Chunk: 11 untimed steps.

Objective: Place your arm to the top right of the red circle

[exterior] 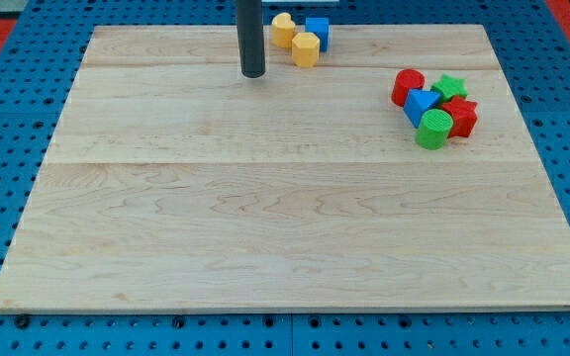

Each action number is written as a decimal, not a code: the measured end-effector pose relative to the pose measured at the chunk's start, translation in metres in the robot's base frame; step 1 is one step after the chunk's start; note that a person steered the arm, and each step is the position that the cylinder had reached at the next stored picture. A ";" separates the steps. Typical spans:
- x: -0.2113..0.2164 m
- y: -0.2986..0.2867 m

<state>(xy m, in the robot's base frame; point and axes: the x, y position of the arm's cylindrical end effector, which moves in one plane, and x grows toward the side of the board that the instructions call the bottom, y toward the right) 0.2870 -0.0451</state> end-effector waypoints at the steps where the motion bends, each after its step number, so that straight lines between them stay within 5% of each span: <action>1: 0.000 0.000; 3: 0.000 0.077; 7: -0.001 0.109; 9: -0.064 0.188; 10: -0.046 0.276; 11: -0.014 0.289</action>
